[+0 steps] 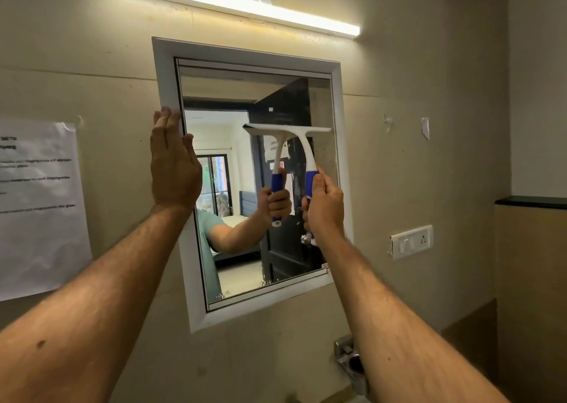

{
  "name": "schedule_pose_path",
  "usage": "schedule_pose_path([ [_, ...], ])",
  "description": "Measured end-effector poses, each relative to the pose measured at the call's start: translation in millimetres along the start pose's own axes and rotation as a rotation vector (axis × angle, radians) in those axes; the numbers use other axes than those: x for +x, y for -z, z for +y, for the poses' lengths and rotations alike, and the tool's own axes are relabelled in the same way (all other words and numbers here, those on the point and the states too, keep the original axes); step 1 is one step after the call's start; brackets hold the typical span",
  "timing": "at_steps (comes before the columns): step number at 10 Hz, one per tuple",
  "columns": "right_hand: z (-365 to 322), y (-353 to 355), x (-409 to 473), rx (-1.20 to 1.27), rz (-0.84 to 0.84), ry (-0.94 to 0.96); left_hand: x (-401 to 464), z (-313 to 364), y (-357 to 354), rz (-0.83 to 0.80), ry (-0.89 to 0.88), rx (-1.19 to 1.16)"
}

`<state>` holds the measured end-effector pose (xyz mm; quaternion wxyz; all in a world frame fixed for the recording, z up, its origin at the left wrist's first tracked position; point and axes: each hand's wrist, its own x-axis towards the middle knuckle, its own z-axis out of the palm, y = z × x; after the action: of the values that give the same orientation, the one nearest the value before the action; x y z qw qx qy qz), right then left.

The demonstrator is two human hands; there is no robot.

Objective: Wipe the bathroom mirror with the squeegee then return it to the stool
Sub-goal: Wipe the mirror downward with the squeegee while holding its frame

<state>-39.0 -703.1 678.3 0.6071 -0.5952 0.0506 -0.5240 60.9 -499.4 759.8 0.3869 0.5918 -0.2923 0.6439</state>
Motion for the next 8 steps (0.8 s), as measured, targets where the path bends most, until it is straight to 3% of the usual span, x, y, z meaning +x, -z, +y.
schedule_pose_path([
  [2,41,23,-45,0.031,0.005,-0.099,-7,0,-1,-0.023,0.004,0.004],
  [5,4,0,-6,-0.008,-0.031,-0.003,3,0,1,-0.011,-0.024,0.033],
  [8,51,28,-55,0.011,-0.003,-0.113,-6,-1,-1,-0.018,-0.008,0.05],
])
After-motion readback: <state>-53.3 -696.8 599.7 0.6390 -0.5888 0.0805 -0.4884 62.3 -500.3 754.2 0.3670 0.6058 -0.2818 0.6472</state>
